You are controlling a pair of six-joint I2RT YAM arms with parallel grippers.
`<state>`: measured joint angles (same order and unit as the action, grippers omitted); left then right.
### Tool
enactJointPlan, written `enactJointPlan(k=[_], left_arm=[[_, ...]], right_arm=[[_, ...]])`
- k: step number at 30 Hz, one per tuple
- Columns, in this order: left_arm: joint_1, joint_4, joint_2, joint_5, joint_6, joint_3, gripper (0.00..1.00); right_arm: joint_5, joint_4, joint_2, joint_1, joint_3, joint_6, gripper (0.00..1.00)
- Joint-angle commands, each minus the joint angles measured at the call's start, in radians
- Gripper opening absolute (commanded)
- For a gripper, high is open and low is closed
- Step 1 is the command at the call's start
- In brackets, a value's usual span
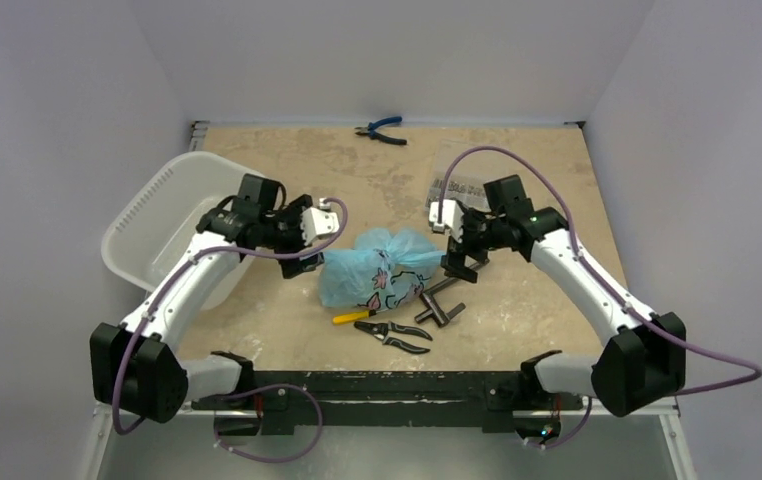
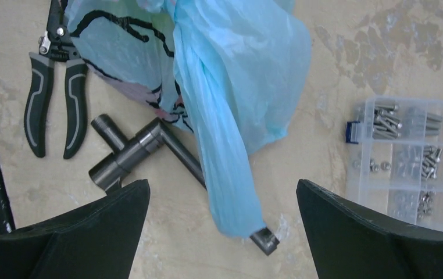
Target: Place the fake fruits into the plastic bag and tie a complex knot
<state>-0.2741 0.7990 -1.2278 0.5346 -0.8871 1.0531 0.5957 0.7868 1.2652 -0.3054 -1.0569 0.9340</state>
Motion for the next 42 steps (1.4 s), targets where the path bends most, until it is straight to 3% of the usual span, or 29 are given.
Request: enactJointPlan(k=[1, 7, 11, 15, 17, 22, 25, 34, 38, 42], left_arm=[[-0.085, -0.14, -0.017, -0.129, -0.046, -0.074, 0.9], [-0.147, -0.26, -0.078, -0.265, 0.109, -0.11, 0.6], [-0.146, -0.312, -0.11, -0.347, 0.212, -0.129, 0.43], [-0.146, -0.32, -0.105, -0.362, 0.31, -0.139, 0.16], [-0.145, -0.311, -0.096, -0.381, 0.422, -0.129, 0.0], [-0.034, -0.281, -0.044, -0.325, 0.772, -0.099, 0.0], [0.019, -0.284, -0.026, -0.279, 0.872, -0.118, 0.0], [0.016, -0.263, -0.166, -0.246, 0.893, -0.125, 0.0], [-0.015, -0.264, -0.045, -0.256, 0.737, -0.08, 0.0], [0.029, -0.259, -0.106, -0.344, 0.534, -0.112, 0.0]], right_arm=[[-0.142, -0.245, 0.017, -0.125, 0.053, -0.161, 0.95], [-0.318, -0.424, 0.061, -0.238, 0.143, -0.259, 0.78], [-0.433, -0.546, 0.08, -0.25, 0.213, -0.313, 0.56], [-0.49, -0.573, 0.087, -0.251, 0.21, -0.427, 0.0], [-0.542, -0.566, 0.071, -0.248, 0.209, -0.513, 0.0], [-0.617, -0.474, 0.018, -0.15, 0.191, -0.7, 0.0], [-0.658, -0.418, 0.022, -0.037, 0.191, -0.731, 0.0], [-0.689, -0.462, 0.083, 0.012, 0.268, -0.65, 0.0], [-0.692, -0.423, 0.018, 0.042, 0.176, -0.555, 0.0], [-0.678, -0.472, 0.017, 0.069, 0.295, -0.439, 0.0]])
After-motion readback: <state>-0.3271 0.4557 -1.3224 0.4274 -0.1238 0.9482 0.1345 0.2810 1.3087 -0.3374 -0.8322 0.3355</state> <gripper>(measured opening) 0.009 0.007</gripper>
